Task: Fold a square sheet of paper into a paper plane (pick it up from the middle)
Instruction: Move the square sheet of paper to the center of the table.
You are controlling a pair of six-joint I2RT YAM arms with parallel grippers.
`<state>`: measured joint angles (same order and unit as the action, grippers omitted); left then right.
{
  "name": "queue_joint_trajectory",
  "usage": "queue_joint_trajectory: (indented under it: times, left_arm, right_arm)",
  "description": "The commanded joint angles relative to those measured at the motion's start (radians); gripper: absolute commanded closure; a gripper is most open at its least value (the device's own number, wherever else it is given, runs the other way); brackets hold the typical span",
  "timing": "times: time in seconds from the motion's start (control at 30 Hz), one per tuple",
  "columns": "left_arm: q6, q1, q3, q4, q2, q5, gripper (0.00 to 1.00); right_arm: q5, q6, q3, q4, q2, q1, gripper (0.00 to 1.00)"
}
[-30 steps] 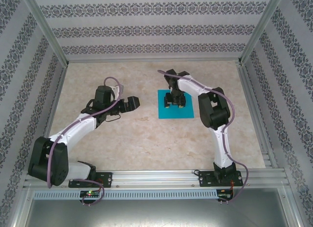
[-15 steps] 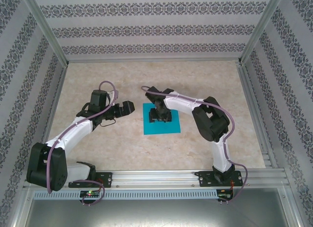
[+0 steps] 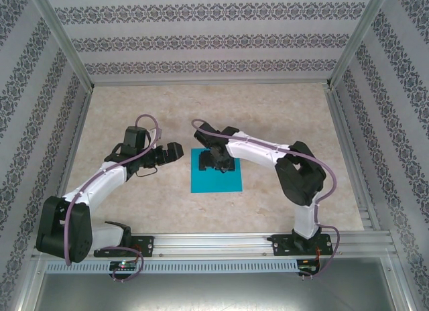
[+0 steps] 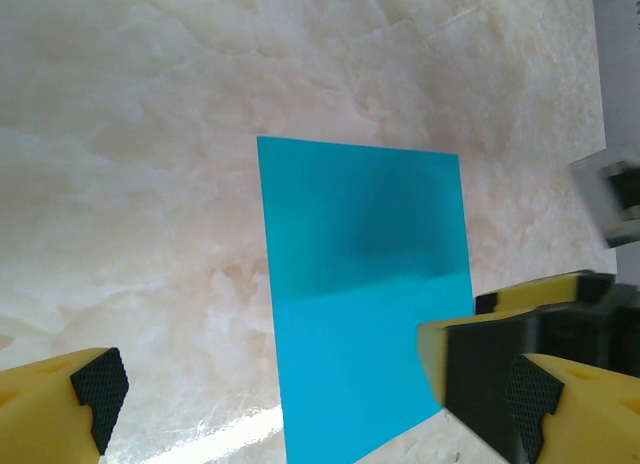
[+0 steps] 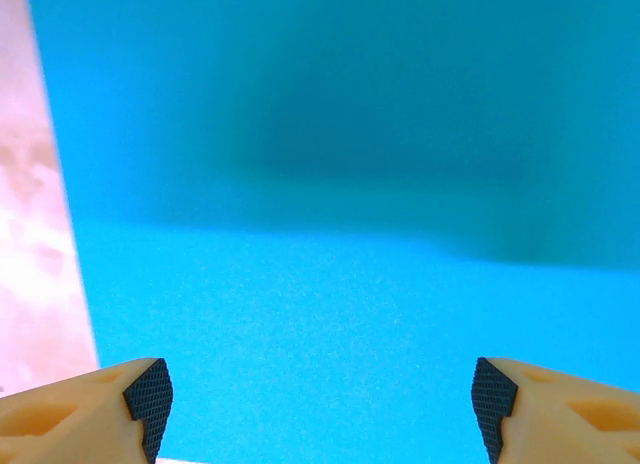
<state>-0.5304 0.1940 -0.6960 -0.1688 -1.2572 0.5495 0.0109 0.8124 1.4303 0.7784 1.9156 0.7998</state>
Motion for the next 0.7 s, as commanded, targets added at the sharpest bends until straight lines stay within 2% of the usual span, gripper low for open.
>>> queue_joint_trajectory:
  times: [0.0,0.23,0.67]
  left_arm:
    - [0.005,-0.014,0.018,-0.018,0.024,0.004,0.0]
    - [0.0,-0.016,0.039,-0.026,0.045,0.005,0.0]
    - [0.0,-0.025,0.049,-0.023,0.041,0.007,0.0]
  right_arm:
    - [0.057,0.018,-0.007,0.005,0.003,-0.019,0.19]
    - [0.052,-0.007,0.067,0.007,0.117,-0.015,0.18]
    - [0.066,-0.062,0.055,-0.026,0.175,-0.029,0.2]
